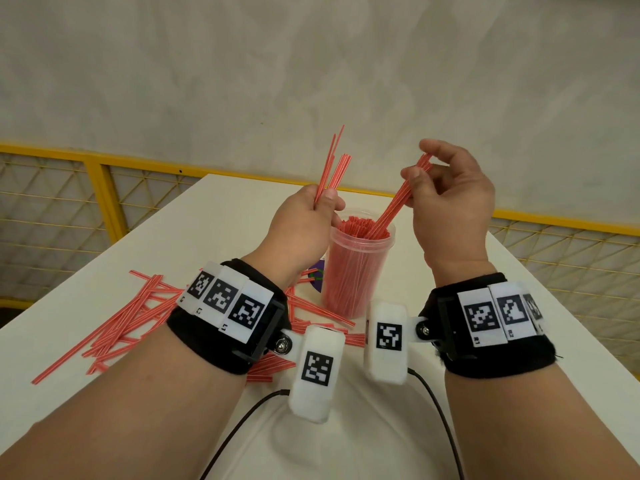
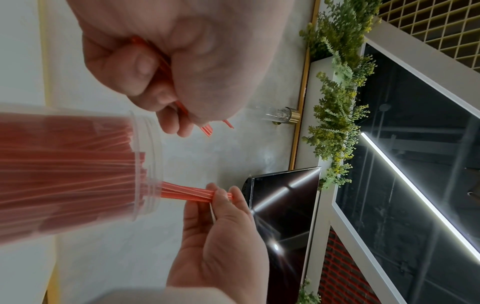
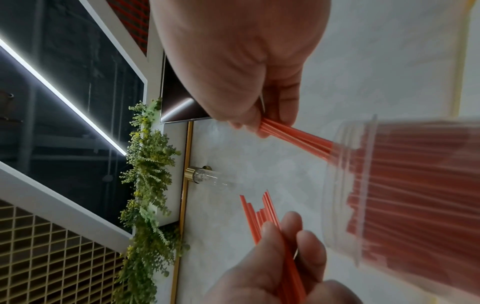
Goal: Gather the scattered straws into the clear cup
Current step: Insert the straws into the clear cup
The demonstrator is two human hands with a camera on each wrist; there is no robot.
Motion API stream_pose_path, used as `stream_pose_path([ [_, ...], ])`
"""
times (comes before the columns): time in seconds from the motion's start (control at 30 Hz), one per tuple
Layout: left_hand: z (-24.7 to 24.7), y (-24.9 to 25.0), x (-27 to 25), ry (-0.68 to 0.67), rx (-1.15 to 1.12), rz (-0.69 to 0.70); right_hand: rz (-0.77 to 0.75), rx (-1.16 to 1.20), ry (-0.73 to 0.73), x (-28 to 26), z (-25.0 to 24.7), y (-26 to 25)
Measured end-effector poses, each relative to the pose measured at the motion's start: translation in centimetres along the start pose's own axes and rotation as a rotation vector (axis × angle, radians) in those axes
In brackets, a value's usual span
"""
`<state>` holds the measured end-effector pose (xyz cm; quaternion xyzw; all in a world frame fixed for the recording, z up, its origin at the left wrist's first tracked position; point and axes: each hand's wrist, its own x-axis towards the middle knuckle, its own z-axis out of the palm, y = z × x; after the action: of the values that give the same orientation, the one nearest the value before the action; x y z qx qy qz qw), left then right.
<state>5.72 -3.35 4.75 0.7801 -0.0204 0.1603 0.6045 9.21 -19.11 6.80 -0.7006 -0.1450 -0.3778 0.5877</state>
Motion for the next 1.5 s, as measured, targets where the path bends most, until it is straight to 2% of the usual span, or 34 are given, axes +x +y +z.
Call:
stream_pose_path([
  [0.13, -0.1, 0.0, 0.1, 0.002, -0.031, -0.006, 0.044, -0.163, -0.228, -0.4, 0.5, 0.2],
  [0.27, -0.1, 0.0, -0.1, -0.013, -0.057, -0.007, 0.115, -0.505, -0.550, -1.1, 0.7, 0.5],
  [0.4, -0.2, 0.2, 0.0, -0.036, -0.130, -0.043, 0.117, -0.514, -0.568, -1.1, 0.8, 0.2],
  [0.5, -0.4, 0.5, -0.1, -0.092, -0.365, -0.154, 0.118, -0.567, -0.738, -1.1, 0.8, 0.1],
  [0.53, -0.5, 0.6, -0.2, -0.109, -0.418, -0.183, 0.120, -0.554, -0.749, -1.2, 0.8, 0.1],
  [0.6, -0.6, 0.7, -0.3, -0.140, -0.467, -0.208, 0.124, -0.496, -0.660, -1.2, 0.8, 0.0],
  [0.7, -0.6, 0.7, -0.3, -0.180, -0.476, -0.213, 0.138, -0.359, -0.377, -1.1, 0.8, -0.3],
  [0.77, -0.7, 0.7, -0.3, -0.204, -0.467, -0.212, 0.164, -0.192, -0.265, -0.9, 0.7, -0.8],
  [0.83, -0.6, 0.7, -0.4, -0.238, -0.442, -0.206, 0.217, -0.028, -0.238, -0.8, 0.5, -1.3],
  [0.93, -0.4, 0.9, -0.6, -0.286, -0.390, -0.189, 0.291, 0.113, -0.271, -0.8, 0.4, -1.7],
  [1.13, -0.3, 1.1, -0.8, -0.315, -0.338, -0.156, 0.343, 0.269, -0.273, -1.1, 0.7, -2.0],
  [1.27, -0.3, 1.1, -0.9, -0.327, -0.293, -0.122, 0.326, 0.287, -0.251, -1.1, 0.8, -1.7],
  [1.4, -0.4, 1.0, -0.8, -0.261, -0.229, -0.089, 0.306, 0.319, -0.143, -0.8, 0.6, -1.6],
  [1.5, -0.4, 0.9, -0.5, -0.142, -0.162, -0.079, 0.273, 0.344, -0.029, -0.3, 0.3, -1.4],
])
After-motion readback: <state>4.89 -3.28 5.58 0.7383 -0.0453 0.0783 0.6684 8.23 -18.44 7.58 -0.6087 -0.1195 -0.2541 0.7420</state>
